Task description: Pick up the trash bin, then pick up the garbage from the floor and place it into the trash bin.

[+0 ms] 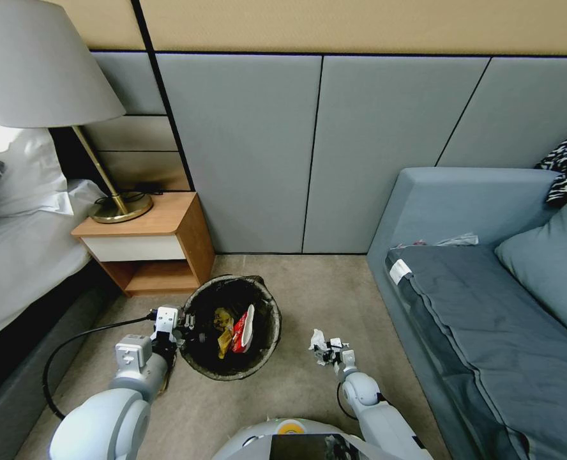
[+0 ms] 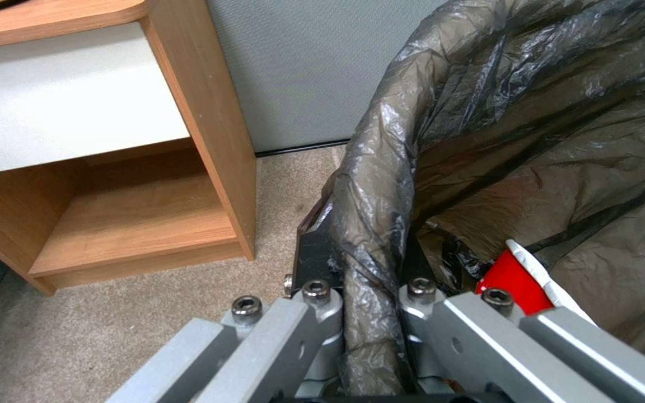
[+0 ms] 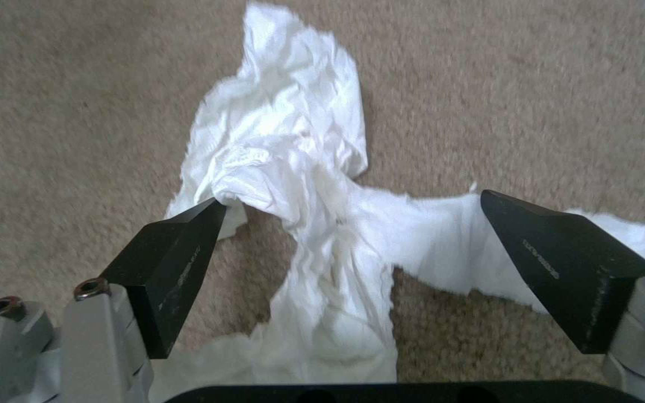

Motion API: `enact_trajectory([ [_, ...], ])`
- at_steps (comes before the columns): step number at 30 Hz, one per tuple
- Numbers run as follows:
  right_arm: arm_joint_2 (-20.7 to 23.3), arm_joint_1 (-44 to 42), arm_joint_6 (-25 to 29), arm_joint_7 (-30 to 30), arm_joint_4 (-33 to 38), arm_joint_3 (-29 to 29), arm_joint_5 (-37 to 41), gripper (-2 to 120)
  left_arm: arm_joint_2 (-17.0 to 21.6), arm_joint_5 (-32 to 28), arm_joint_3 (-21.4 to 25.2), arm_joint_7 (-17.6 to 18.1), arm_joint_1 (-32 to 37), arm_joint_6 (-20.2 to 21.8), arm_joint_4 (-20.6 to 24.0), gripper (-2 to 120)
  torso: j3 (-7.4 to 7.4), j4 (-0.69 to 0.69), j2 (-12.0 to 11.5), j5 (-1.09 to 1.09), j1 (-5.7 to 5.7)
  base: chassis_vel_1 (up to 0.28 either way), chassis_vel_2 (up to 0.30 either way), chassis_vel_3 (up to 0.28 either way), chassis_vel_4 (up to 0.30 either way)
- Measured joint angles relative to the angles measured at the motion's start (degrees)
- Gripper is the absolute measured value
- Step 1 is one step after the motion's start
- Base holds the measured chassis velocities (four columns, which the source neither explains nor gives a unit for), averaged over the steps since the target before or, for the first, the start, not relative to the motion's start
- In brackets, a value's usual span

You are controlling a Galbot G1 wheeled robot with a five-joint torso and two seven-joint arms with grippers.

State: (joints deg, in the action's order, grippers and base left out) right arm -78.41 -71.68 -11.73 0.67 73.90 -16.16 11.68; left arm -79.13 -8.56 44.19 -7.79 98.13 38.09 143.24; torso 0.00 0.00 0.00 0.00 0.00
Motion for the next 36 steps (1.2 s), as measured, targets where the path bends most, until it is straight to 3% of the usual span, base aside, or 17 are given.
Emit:
enact_trajectory([
  [10, 0.0, 0.6, 1.0, 0.0, -2.2, 0.1, 0.2, 88, -0.2, 0.4, -0.3, 0.0, 0.1, 0.0, 0.0, 1, 0.00, 0.00, 0.0, 0.00, 0.00, 0.000, 0.000, 0.000, 0.000],
  [31, -0.1, 0.1, 1.7, 0.6, -0.4, -0.1, 0.9, 9, 0.2, 0.8, -0.5, -0.1, 0.1, 0.0, 0.0, 1, 0.00, 0.01, 0.0, 0.01, 0.00, 0.000, 0.000, 0.000, 0.000],
  [36, -0.1, 0.1, 1.6, 1.1, 0.9, -0.3, 0.9, 0, 0.2, 0.6, -0.3, -0.2, 0.1, 0.0, 0.0, 1, 0.00, 0.01, 0.0, 0.01, 0.00, 0.000, 0.000, 0.000, 0.000],
])
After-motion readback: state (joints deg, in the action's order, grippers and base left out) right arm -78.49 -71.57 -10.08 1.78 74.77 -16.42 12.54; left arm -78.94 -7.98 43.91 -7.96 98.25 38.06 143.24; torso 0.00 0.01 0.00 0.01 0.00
